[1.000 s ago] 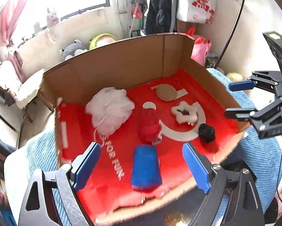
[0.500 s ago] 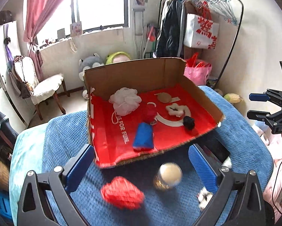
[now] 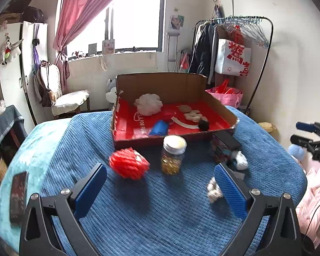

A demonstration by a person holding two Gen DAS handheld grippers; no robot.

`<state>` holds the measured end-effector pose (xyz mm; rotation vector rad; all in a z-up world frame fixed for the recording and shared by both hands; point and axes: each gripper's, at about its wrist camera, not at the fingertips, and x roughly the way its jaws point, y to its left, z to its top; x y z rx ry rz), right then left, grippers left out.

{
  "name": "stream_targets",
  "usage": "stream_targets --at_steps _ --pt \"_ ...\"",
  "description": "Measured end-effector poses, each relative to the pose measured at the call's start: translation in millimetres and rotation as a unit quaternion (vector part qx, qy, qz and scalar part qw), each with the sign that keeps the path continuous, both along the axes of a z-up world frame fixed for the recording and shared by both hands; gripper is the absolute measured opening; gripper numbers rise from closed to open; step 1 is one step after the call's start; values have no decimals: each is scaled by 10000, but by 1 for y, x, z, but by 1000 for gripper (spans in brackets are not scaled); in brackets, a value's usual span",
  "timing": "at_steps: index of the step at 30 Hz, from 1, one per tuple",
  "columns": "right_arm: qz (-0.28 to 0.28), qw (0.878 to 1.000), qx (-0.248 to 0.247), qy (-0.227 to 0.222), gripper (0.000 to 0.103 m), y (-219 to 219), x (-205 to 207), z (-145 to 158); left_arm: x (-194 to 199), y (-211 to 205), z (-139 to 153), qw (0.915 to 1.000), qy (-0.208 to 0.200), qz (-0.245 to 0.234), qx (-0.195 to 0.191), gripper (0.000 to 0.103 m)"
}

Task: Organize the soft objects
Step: 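Withdraw both tools from the box back over the remaining items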

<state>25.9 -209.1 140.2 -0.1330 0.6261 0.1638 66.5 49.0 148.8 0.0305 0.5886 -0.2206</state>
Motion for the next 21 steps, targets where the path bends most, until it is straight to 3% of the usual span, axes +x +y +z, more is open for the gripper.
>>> stream_targets --at_steps 4,13,21 --pt "-254 9995 -29 -203 85 14 -22 -24 -23 -9 -17 9997 -119 34 -187 103" --pt "-574 9968 173 -520 85 46 -41 -66 -45 -27 -52 9996 -210 211 24 103" --pt "-535 9959 613 -383 85 59 -39 -89 -52 -47 -72 9988 -415 184 158 103"
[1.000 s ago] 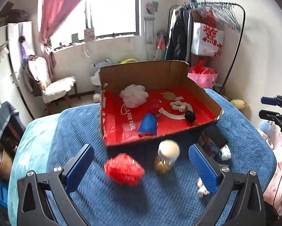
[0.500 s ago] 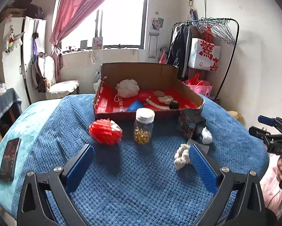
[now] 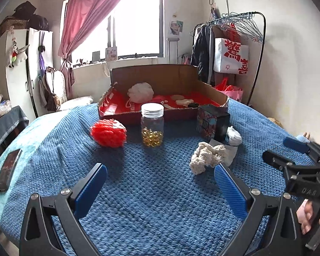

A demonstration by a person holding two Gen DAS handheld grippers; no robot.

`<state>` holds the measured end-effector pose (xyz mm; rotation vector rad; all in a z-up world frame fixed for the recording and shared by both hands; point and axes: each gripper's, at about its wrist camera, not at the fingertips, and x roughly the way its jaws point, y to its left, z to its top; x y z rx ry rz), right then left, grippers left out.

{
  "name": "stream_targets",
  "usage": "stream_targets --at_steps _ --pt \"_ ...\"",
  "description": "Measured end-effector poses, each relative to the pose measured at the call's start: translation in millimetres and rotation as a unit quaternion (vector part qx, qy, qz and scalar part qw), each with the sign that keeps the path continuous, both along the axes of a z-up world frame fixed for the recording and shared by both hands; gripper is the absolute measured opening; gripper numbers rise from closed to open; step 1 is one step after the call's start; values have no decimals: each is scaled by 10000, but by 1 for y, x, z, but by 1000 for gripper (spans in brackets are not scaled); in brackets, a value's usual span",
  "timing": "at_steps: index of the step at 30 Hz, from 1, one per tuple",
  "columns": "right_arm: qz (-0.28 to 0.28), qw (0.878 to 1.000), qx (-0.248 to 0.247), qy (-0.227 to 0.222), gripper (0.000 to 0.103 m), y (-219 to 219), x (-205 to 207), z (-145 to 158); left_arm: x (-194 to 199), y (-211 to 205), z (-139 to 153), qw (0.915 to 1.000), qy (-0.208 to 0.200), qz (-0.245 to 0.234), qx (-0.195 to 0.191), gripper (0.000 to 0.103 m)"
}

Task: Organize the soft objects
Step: 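Withdraw both tools from the box back over the remaining items, then grasp the white cloth with the right tool while the left tool grasps the red mesh ball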

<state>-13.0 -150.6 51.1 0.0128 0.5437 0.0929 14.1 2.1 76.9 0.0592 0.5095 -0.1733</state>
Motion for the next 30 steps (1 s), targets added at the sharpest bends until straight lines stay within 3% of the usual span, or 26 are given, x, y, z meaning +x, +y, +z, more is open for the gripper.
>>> stream_targets --at_steps 5,16,30 --pt "-81 9999 -17 115 86 2 4 -11 4 -6 -8 9998 142 -52 -123 103" --pt "-177 9991 -62 381 86 2 11 -33 9 -13 -31 9993 362 7 7 103" --pt "-161 9983 -6 555 85 0 20 -31 22 -6 -37 9978 648 9 -98 103"
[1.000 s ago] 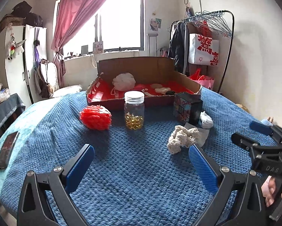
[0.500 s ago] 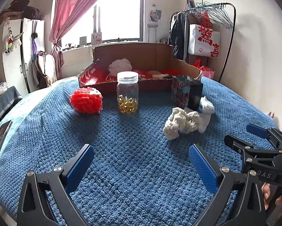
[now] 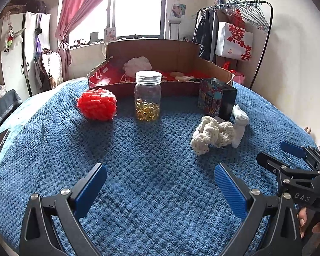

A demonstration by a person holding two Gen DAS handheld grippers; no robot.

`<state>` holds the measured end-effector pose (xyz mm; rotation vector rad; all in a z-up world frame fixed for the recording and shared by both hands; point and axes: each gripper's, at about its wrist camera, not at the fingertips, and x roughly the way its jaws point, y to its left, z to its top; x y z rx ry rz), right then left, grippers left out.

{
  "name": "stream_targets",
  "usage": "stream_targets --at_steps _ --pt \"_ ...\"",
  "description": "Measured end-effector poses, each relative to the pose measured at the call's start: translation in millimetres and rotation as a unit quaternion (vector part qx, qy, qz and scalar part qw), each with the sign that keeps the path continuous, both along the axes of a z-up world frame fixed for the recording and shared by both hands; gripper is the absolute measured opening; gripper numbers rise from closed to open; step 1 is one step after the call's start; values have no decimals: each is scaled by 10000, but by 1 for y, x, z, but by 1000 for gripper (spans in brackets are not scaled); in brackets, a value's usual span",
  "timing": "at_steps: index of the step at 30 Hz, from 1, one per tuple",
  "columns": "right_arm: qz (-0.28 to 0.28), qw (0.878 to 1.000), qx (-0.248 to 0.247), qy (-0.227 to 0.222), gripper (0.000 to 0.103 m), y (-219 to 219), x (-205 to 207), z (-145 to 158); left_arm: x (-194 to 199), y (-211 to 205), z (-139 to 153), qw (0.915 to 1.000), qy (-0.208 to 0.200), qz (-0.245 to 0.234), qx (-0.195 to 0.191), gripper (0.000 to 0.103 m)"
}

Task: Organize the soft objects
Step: 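Grasp the white cloth with the right tool while the left tool grasps the red mesh ball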

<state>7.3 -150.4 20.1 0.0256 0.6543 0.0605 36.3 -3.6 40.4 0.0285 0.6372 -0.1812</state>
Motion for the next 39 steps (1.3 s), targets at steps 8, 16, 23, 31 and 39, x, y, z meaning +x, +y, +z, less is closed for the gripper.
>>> stream_targets --at_steps 8,16,23,31,39 --pt "-50 10000 -37 24 85 -6 19 17 26 15 19 10000 87 -5 -11 103" --pt "-65 9996 -88 241 85 -10 57 31 67 38 29 9991 326 203 -166 103" --pt "20 9984 -199 527 85 -7 88 26 104 55 30 9978 486 432 -90 100" --pt "189 9962 -65 849 39 -10 111 14 140 71 19 9951 725 667 10 61" --pt "352 9976 147 569 19 -14 95 27 129 71 20 9970 640 435 -93 38"
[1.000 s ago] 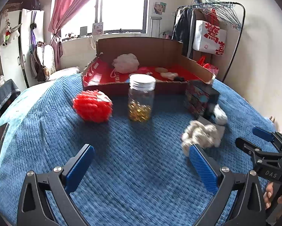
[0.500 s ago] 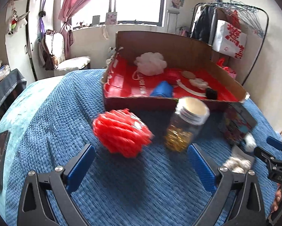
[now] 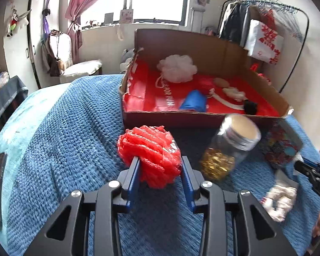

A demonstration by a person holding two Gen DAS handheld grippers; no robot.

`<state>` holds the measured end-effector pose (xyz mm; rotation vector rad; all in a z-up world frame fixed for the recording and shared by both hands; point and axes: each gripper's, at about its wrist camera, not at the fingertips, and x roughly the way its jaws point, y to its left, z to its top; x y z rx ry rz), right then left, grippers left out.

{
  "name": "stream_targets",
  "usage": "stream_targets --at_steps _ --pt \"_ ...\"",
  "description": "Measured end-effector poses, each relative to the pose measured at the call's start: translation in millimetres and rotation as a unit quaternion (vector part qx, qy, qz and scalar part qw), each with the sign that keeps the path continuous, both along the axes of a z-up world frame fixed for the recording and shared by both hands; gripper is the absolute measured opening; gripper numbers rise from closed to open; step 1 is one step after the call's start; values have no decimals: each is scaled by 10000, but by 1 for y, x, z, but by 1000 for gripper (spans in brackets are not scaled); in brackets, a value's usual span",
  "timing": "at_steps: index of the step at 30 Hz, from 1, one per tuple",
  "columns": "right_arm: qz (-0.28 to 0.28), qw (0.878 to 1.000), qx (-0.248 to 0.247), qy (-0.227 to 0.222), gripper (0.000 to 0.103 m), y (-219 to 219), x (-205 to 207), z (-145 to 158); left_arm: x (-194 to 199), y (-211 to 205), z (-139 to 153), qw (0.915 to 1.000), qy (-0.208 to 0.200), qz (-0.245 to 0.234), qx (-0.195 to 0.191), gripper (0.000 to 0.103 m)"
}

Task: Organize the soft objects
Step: 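Grasp the white cloth with the right tool while the left tool grasps the red mesh ball, then carry the white cloth and red mesh ball with both tools into the box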

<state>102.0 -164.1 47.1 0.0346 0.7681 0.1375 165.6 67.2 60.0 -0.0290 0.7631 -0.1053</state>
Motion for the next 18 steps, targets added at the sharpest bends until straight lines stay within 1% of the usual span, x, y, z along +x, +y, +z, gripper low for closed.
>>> stream_targets --at_steps 3,10,15,18 --pt "73 9999 105 -66 19 0 -10 6 -12 -1 7 9994 -3 -194 -273 38" --pt "363 9985 384 -102 19 8 -32 12 -52 -12 17 9980 -131 -482 -391 38" --pt "532 9977 422 -74 19 15 -42 9 -77 -23 13 9966 -101 -709 -406 38" --pt "604 9973 426 -25 19 19 -45 5 -85 -31 8 9954 -46 -853 -424 38"
